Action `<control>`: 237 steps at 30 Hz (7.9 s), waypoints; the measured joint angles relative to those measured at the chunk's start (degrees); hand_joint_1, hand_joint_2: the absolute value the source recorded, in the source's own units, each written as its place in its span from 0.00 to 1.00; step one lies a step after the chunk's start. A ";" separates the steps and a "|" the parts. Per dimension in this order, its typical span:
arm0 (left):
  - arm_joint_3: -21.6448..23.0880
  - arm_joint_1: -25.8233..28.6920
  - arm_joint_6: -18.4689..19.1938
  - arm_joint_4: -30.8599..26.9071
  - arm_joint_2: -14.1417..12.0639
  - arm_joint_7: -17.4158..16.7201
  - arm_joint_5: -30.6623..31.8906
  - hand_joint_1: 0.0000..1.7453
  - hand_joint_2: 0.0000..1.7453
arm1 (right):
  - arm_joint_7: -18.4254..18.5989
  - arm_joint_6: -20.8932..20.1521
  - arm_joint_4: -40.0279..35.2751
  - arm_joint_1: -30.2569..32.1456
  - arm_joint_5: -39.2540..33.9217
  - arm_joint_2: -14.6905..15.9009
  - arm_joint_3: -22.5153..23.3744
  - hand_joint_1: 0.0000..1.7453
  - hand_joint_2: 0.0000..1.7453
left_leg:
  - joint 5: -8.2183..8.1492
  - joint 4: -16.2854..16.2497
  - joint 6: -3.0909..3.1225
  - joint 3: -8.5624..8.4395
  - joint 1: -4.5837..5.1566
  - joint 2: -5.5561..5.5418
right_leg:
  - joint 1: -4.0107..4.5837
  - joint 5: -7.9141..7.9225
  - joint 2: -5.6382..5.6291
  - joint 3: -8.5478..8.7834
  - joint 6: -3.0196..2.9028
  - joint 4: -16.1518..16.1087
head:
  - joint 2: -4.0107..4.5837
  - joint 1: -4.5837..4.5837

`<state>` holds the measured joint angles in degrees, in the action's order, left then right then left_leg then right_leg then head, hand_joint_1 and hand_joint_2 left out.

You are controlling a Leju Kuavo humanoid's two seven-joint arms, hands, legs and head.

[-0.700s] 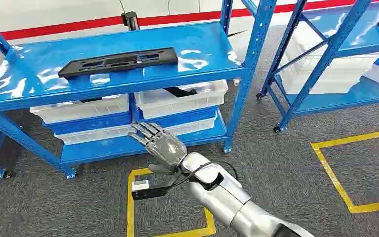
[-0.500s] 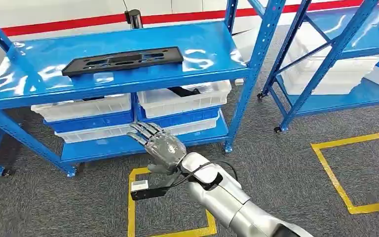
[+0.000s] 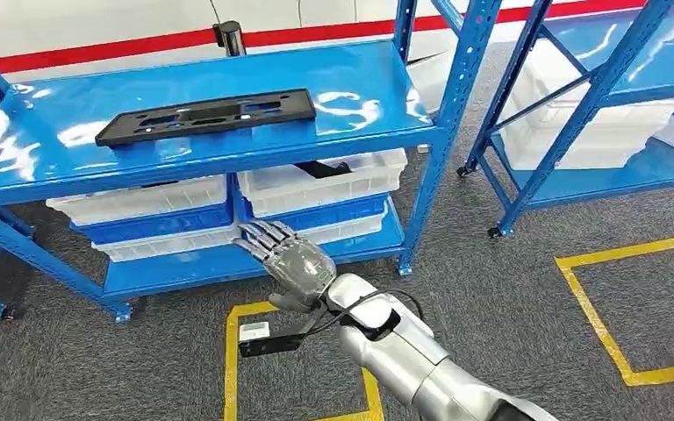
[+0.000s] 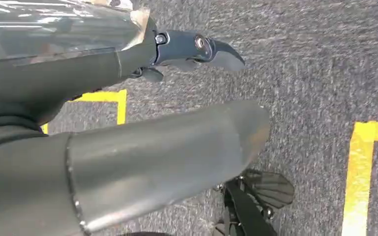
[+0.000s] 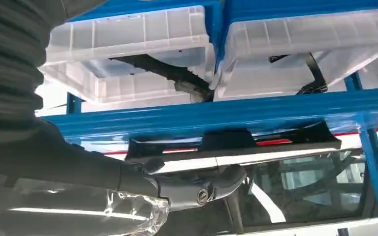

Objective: Take the parts from the cabinet and place them on the table.

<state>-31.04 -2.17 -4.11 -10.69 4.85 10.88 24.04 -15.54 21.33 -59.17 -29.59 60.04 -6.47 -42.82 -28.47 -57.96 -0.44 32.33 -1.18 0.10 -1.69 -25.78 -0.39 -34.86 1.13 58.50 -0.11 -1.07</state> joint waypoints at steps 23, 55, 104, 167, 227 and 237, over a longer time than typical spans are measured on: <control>0.00 -0.15 -0.17 -0.04 0.15 -0.11 0.46 0.00 0.00 | 0.68 -0.09 0.13 0.63 0.66 0.00 -0.13 0.00 1.00 | 1.24 1.02 2.72 -0.80 0.62 -0.33 | 0.84 -3.48 -0.08 -5.79 2.04 10.98 | 0.00 -0.15; -0.07 -0.42 0.02 -0.13 0.13 -0.11 1.49 0.00 0.00 | 0.94 0.06 -0.02 0.29 1.27 0.50 -0.11 0.00 1.00 | 0.47 1.09 2.49 -1.84 0.51 -0.62 | 0.72 -0.73 0.06 -3.55 2.92 5.34 | 0.00 0.00; -1.51 -0.88 -0.20 -0.20 0.42 -0.28 3.41 0.00 0.00 | 0.48 0.11 -2.14 -1.78 2.56 -2.32 -1.09 0.00 1.00 | 3.53 -0.30 0.51 2.63 0.66 -0.35 | 1.24 -3.26 -0.40 4.72 -0.77 -0.75 | 0.00 0.39; -1.62 -1.12 -3.30 -0.24 1.07 -1.31 7.76 0.00 0.00 | -0.17 -4.85 5.23 -3.86 -6.76 -13.14 -14.60 0.00 1.00 | 3.39 0.64 0.98 1.78 0.69 -0.47 | 1.52 -2.99 -0.02 5.60 -0.35 -2.54 | 0.00 0.46; -2.88 -1.18 -4.31 -0.24 1.36 -1.64 11.37 0.00 0.00 | 14.83 10.73 28.76 -17.23 -15.08 -14.18 -24.26 1.00 1.00 | 3.26 0.64 0.82 1.19 0.66 -0.41 | 1.53 -3.13 -0.02 5.72 -0.20 -2.56 | 0.00 0.46; -4.44 -1.16 -4.46 -0.24 1.53 -1.57 12.52 0.00 0.00 | 4.33 14.23 26.37 -18.42 -17.28 -13.82 -8.40 1.00 1.00 | 3.25 0.64 0.80 1.05 0.65 -0.40 | 1.54 -3.12 -0.05 5.82 -0.20 -2.56 | 0.00 0.46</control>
<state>-35.47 -3.33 -8.57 -10.93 6.38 9.31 36.57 -11.21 35.56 -32.79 -48.01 42.76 -20.29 -51.21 -25.22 -57.32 0.36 33.38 -0.52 -0.30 -0.15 -28.90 -0.43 -29.04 0.93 55.94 -0.11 -0.61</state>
